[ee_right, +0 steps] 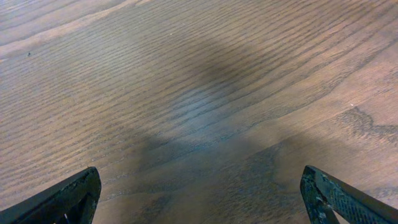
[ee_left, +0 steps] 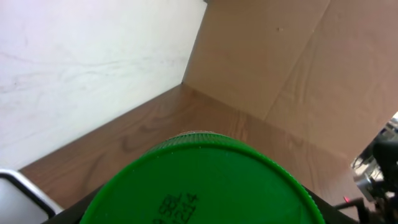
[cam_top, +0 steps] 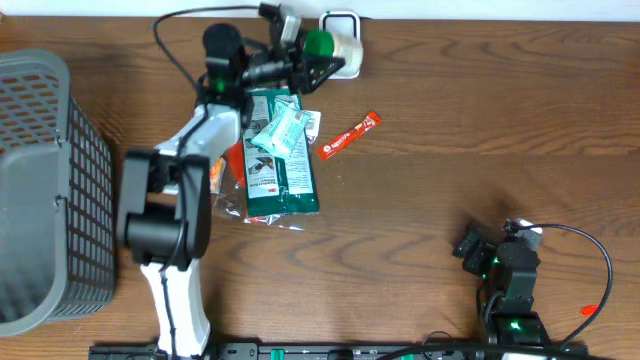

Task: Scan the item barcode
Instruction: 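Carry the jar with the left gripper toward the white scanner, then hold the jar's side against the white scanner with the left gripper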

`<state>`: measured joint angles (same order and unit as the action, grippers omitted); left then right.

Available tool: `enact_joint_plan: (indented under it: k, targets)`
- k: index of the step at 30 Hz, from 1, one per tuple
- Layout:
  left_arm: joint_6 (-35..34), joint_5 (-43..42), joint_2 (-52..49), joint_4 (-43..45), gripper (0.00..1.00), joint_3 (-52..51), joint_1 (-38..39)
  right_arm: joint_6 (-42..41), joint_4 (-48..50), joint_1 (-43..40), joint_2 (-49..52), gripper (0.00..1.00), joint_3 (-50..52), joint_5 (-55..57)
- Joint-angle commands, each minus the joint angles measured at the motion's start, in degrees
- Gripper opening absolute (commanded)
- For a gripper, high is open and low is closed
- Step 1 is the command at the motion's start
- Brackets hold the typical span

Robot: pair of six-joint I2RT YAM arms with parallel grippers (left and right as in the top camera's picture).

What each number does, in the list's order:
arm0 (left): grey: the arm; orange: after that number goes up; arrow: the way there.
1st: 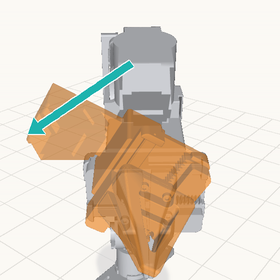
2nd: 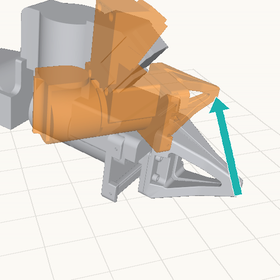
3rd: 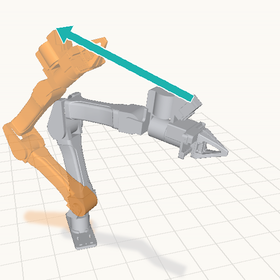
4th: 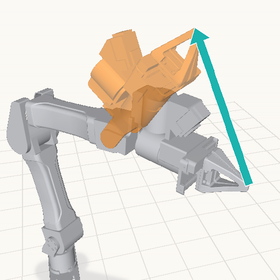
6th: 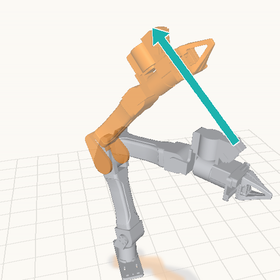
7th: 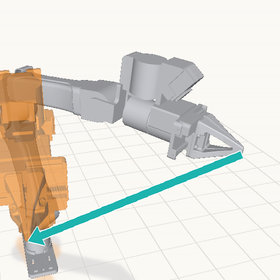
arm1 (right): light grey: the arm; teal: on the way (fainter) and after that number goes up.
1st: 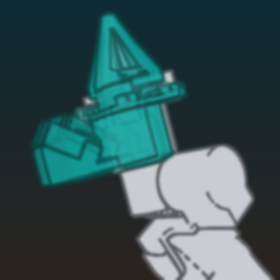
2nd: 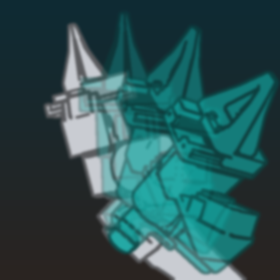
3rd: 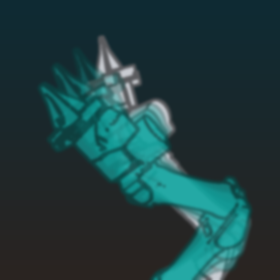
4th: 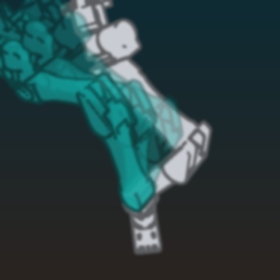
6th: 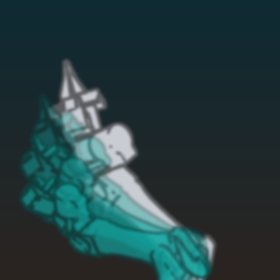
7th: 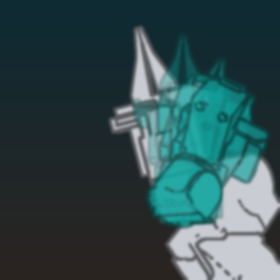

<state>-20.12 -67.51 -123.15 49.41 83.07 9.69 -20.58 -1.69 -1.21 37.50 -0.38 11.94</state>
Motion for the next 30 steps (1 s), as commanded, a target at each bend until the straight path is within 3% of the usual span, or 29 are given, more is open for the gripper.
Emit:
enact_joint_plan:
  k: [1, 16, 21, 27, 30]
  targets:
    - [-6.2, 0.0, -3.8, 0.4, 0.3, 6.3, 0.2, -0.6, 0.1, 0.1, 0.0, 0.99, 0.1, 0.0]
    - [-11.7, 5.7, -5.5, 0.4, 0.3, 9.5, 0.6, -0.6, 0.3, 0.1, 0.0, 0.99, 0.1, 0.7]
    - [-13.2, 11.1, -5.5, -3.1, 0.3, 9.8, 0.7, -0.6, 0.7, 0.1, 0.0, 0.99, 0.1, 0.6]
    - [-14.4, 9.4, -5.5, -3.0, 0.3, 11.3, 1.3, -0.6, 0.8, 0.1, 0.0, 0.99, 0.1, 0.7]
    - [-14.9, 3.2, -5.4, -2.6, 0.26, 13.1, 2.5, -0.6, 0.8, 0.1, 0.0, 0.99, 0.1, 0.7]
